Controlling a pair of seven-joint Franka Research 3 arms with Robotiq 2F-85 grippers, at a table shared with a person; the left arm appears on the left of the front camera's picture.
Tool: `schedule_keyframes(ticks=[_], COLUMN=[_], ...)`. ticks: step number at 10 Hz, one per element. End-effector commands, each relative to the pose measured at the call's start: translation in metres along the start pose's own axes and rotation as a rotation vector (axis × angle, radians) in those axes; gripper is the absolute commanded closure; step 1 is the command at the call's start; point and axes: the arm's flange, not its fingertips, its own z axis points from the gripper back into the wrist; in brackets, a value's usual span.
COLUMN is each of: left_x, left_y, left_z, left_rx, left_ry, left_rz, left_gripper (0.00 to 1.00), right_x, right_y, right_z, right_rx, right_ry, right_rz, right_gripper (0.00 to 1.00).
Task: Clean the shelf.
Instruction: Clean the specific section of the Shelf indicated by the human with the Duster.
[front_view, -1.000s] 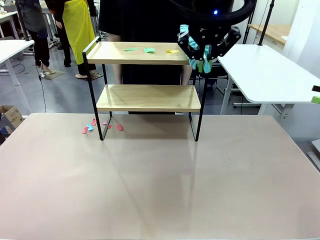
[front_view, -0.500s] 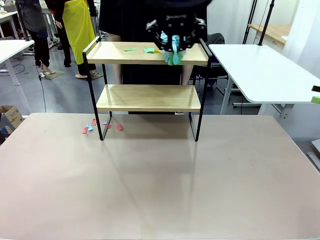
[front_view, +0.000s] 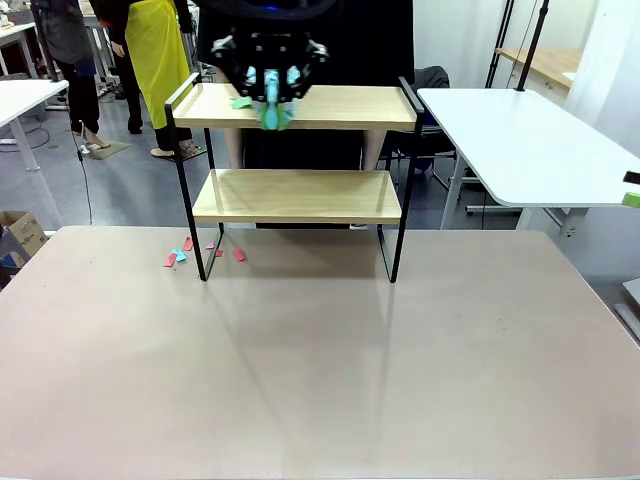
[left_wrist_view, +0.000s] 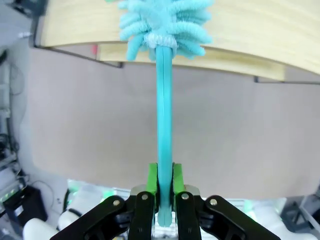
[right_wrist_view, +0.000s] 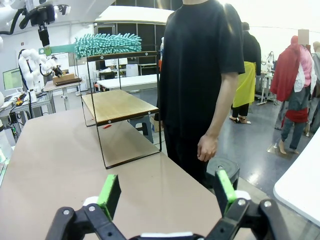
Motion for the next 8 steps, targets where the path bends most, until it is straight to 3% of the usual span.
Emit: schedule_keyframes(ticks=[1, 4, 5, 7, 8], left_x=[-0.009, -0.022, -0.031, -0.049, -0.027], left_y=[0.037, 0.078, 0.081, 0.078, 0.074], left_z=[0.001, 0.013, 0.024, 0.041, 0.035], left_rx=[0.131, 0.366, 0.354, 0.096, 0.307], left_ry=[-0.019, -0.148, -0.210, -0.264, -0.181], left_rz=[0.014, 0.094, 0.102, 0.032, 0.083], left_gripper=[0.86, 0.86, 0.86, 0.86, 0.86], right_x=[0.008, 0.008, 0.008, 0.008, 0.008], right_y=[0.001, 0.001, 0.001, 0.001, 0.001], right_z=[-0.001, -0.001, -0.001, -0.001, -0.001], right_rx=[-0.002, -0.002, -0.002, -0.002, -0.002], right_ry=[0.033, 0.033, 0.033, 0.033, 0.033], right_rz=[-0.008, -0.008, -0.008, -0.008, -0.008], right_gripper=[0.00, 0.00, 0.00, 0.00, 0.00])
